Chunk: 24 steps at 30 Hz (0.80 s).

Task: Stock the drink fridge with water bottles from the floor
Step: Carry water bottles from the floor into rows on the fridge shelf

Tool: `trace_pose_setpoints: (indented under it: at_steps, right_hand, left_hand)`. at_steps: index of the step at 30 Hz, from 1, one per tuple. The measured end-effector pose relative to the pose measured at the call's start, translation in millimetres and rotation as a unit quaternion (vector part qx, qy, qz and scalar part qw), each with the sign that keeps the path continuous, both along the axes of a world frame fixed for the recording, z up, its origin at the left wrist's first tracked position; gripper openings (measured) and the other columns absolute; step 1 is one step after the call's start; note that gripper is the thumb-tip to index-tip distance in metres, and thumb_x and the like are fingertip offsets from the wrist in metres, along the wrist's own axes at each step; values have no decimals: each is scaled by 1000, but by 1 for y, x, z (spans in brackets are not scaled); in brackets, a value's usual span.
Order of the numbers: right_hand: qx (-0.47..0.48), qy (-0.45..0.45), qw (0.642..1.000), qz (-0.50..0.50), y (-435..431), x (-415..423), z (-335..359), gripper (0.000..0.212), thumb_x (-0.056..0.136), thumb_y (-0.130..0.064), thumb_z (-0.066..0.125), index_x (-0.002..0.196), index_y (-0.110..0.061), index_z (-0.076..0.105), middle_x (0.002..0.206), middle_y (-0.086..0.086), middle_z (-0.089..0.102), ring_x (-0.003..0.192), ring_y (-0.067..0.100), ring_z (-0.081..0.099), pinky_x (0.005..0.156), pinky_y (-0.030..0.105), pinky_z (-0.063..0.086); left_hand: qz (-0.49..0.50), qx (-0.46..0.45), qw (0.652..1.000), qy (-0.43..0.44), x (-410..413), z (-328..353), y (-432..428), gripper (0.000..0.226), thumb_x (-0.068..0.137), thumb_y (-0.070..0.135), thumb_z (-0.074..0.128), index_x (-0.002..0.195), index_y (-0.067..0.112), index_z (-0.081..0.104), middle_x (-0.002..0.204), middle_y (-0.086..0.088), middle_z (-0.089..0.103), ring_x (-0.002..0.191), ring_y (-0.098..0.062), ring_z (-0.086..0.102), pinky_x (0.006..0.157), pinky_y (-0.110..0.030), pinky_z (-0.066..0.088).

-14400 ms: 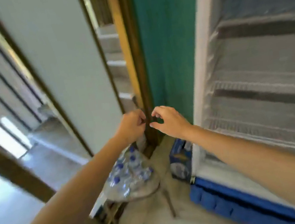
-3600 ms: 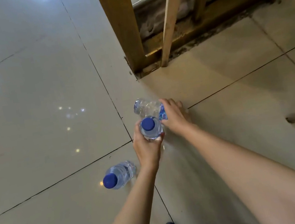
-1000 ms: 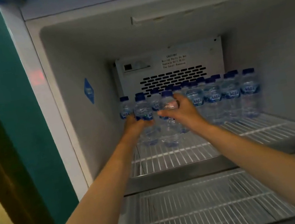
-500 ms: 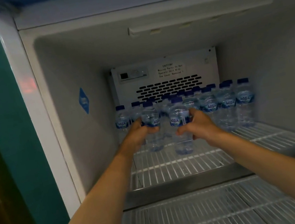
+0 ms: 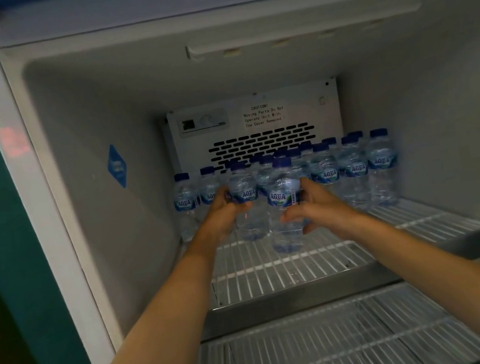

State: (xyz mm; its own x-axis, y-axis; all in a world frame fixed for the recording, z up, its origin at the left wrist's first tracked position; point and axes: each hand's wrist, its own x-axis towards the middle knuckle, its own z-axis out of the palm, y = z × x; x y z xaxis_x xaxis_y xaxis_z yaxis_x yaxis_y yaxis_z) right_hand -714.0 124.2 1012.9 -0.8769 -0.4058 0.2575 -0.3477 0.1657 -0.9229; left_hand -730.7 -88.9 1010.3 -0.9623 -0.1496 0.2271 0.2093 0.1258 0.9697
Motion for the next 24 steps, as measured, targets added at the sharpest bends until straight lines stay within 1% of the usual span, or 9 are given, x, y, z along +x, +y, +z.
trace_pose_setpoints:
  at_steps: [3,6,7,9,14,17,19,22,24]
  right_hand:
    - [16,15,1000,6,0,0,-1,55,77,-16,75,122,-28,46,116,-1,60,106,20,60,82,44,56]
    - [14,26,1000,4,0,0,-2,55,77,-17,76,122,-27,46,117,1,59,106,21,61,80,44,57]
    - [14,29,999,3,0,0,-2,55,77,-17,76,121,-28,46,117,1,59,106,22,61,80,44,57]
    - [13,33,999,2,0,0,-3,53,77,-17,75,120,-28,47,116,1,60,105,21,61,81,45,56]
    - [21,38,999,6,1,2,-3,54,78,-18,75,122,-27,46,115,0,60,104,20,61,79,43,56]
    - [22,43,999,11,1,5,-1,56,78,-18,75,125,-25,46,116,0,59,103,19,61,79,42,56]
    - [18,46,999,16,2,6,-1,57,78,-16,75,125,-25,46,116,2,60,102,19,62,79,41,56]
    - [8,40,999,32,-2,7,-1,57,77,-13,77,124,-25,47,115,3,63,102,20,63,81,42,55]
    - [4,33,998,53,-10,11,1,57,76,-13,78,123,-25,49,114,3,65,103,21,64,80,43,56]
  left_hand:
    - [68,-84,994,8,2,-5,3,71,78,7,75,136,11,34,129,-5,53,112,-18,52,92,-33,45]
    - [80,-206,975,2,3,-15,6,100,60,30,89,140,12,32,129,1,52,119,-19,52,99,-32,45]
    - [84,-229,970,-9,3,-18,6,102,59,31,90,140,11,32,131,-2,52,121,-21,52,99,-31,44]
    - [101,-256,961,-14,3,-20,7,93,63,26,88,138,7,36,133,-7,53,122,-23,51,96,-26,42]
    - [116,-266,956,-32,8,-16,10,81,68,20,85,135,5,41,133,-11,55,119,-23,54,92,-22,42]
    - [117,-280,951,-53,17,-13,12,83,72,23,82,137,2,36,136,-10,51,122,-24,51,91,-23,41]
    - [122,-267,953,-75,26,-6,13,83,75,22,81,139,1,33,135,-10,48,124,-25,48,95,-26,41]
    - [128,-237,959,-88,43,12,5,61,77,7,72,132,6,44,128,-11,52,115,-26,54,94,-32,50]
    - [79,-237,963,-100,61,18,7,55,76,1,67,127,11,47,119,-10,56,109,-25,56,86,-34,53]
